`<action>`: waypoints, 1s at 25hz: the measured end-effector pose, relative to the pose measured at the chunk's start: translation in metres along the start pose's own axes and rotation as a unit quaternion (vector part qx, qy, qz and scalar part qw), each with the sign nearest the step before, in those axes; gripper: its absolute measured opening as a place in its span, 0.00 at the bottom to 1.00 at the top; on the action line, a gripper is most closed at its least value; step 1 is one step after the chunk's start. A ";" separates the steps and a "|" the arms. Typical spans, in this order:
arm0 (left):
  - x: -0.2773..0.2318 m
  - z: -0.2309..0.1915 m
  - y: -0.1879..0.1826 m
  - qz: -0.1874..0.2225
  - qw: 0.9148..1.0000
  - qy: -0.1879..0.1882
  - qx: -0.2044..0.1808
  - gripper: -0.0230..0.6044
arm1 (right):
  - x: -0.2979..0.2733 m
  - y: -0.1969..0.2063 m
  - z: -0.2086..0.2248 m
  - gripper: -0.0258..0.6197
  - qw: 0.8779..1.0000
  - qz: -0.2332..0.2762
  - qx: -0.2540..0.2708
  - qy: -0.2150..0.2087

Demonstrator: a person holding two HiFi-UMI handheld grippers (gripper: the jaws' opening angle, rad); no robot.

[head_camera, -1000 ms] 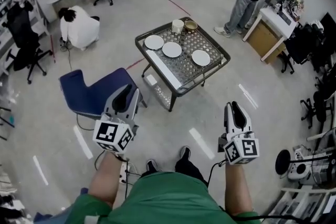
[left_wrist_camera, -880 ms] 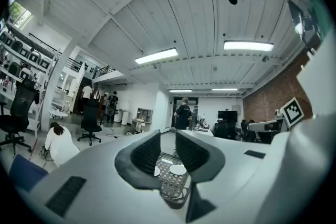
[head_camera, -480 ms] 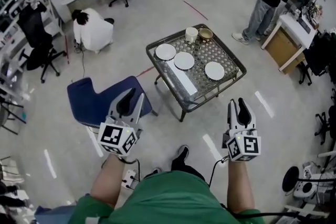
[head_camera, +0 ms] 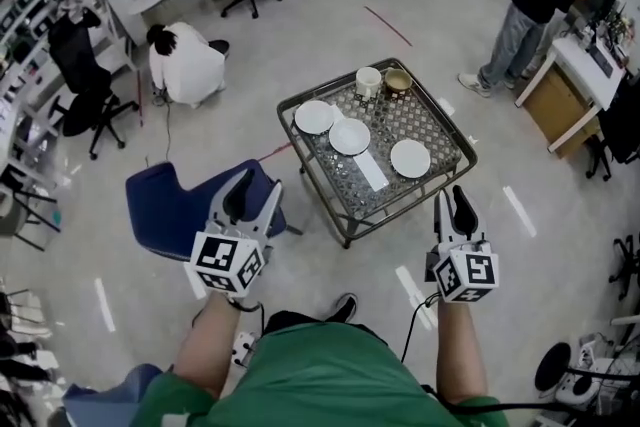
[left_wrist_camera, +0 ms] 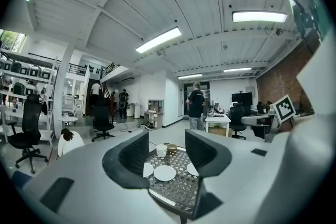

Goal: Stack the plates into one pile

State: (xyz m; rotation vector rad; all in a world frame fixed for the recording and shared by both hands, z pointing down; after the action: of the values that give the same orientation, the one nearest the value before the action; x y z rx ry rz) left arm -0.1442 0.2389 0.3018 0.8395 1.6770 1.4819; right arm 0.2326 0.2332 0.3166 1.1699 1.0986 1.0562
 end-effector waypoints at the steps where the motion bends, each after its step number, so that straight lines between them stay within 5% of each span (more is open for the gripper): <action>1: -0.006 0.000 0.000 -0.003 1.000 -0.001 0.002 0.38 | -0.007 0.002 0.003 0.25 1.000 -0.004 -0.005 -0.004; 13: -0.076 -0.045 0.027 -0.035 0.998 0.005 0.057 0.38 | -0.066 0.040 0.030 0.25 0.996 -0.062 -0.071 0.002; 25: -0.195 -0.168 0.061 -0.064 0.984 0.053 0.160 0.38 | -0.162 0.048 0.021 0.24 0.984 -0.119 -0.094 0.088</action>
State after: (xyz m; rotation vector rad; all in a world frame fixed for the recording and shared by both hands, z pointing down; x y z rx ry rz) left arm -0.1871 -0.0054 0.3935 0.8123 2.0442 1.2053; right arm 0.2258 0.0749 0.3794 0.7849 1.2139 1.0641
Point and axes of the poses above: the fingertips, and each gripper's own axes: x backward along the fingers, z to its right, y out of its underside, the point moved 7 cm from there along x, backward along the fingers, and after that the axes turned 9 degrees about y, right-handed, at the moved point
